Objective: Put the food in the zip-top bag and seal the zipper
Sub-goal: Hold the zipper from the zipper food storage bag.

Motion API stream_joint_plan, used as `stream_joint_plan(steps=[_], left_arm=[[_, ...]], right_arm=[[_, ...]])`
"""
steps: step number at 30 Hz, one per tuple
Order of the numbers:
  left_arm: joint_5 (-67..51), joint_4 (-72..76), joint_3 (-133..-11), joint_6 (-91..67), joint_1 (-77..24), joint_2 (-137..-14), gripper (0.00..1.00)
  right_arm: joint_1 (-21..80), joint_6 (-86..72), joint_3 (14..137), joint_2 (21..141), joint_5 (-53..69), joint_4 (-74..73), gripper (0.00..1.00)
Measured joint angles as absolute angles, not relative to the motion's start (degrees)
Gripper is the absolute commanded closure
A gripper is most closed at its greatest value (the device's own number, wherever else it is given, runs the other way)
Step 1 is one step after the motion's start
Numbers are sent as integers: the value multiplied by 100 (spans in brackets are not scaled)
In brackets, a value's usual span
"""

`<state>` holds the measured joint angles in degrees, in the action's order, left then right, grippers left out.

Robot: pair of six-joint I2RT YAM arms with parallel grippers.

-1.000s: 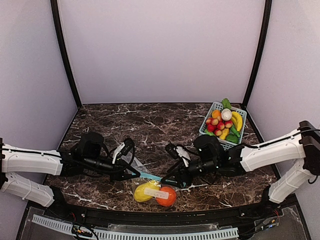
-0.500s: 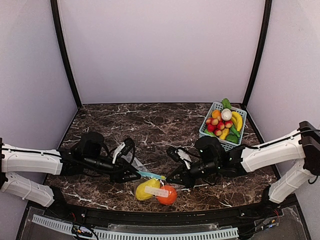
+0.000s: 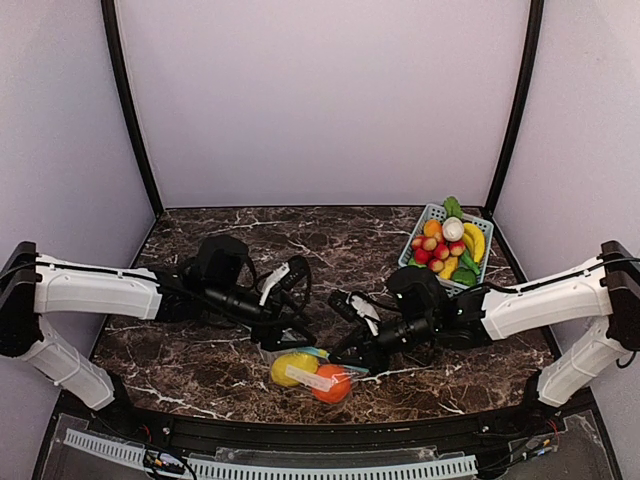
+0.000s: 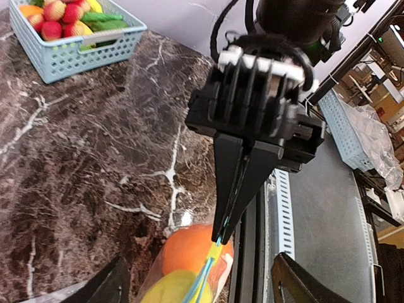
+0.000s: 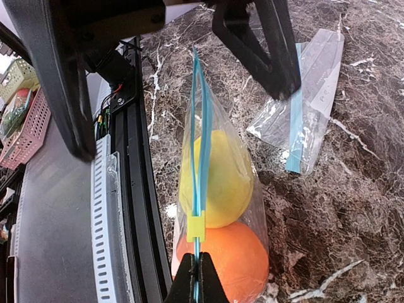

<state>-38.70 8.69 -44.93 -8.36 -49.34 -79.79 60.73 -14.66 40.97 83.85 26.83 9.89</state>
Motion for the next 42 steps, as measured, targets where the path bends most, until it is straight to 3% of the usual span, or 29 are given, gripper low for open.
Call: stream_joint_plan(steps=[5, 18, 21, 24, 29, 42], left_arm=[[-4292, 904, -4606, -755, -5146, -8707, 52], [-4567, 1310, -4602, -941, -5251, -8860, 78], [-4587, 1382, -4602, -974, -5275, -8860, 79], [-4626, 1415, -4602, -991, -5295, -8860, 64], [-4672, 1420, -4598, -1013, -5317, -8860, 61], [-4416, 1319, -4550, -919, -5378, -8860, 89]], right_arm=[[6073, -1400, 4150, 8385, 2716, 930, 100], [6073, -1376, 4248, 8388, 2790, 766, 100], [6073, -1376, 4254, 8388, 2805, 766, 100], [6071, -1376, 4254, 8388, 2803, 762, 100], [6058, -1376, 4254, 8388, 2797, 735, 100], [6016, -1391, 4254, 8388, 2823, 731, 100]])
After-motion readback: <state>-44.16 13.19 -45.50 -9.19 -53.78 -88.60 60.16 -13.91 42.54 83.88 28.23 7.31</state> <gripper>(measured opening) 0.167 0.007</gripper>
